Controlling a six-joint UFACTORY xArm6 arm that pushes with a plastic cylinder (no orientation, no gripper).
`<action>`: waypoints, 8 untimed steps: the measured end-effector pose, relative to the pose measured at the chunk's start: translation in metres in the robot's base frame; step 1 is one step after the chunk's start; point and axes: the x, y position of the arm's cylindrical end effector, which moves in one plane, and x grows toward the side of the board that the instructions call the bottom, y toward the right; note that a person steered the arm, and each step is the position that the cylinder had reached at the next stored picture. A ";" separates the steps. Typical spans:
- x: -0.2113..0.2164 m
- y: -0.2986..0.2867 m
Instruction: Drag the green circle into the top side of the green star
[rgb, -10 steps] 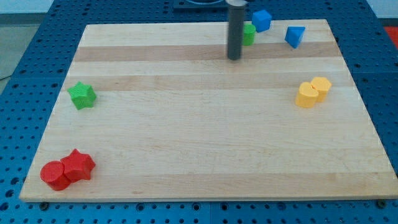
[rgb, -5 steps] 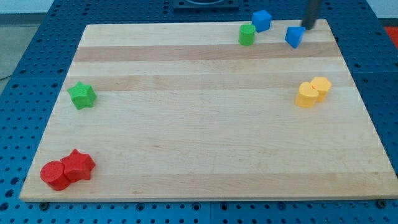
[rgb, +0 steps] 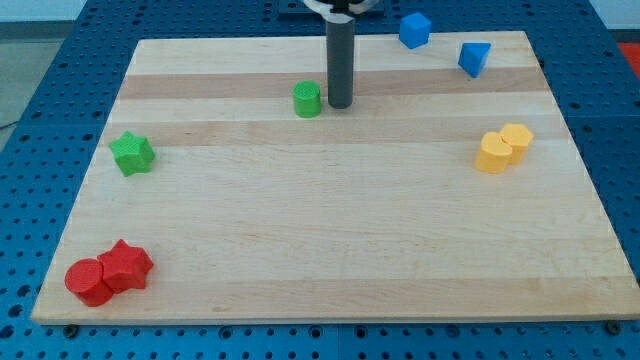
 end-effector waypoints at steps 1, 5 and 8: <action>0.022 -0.042; -0.011 -0.047; -0.030 -0.175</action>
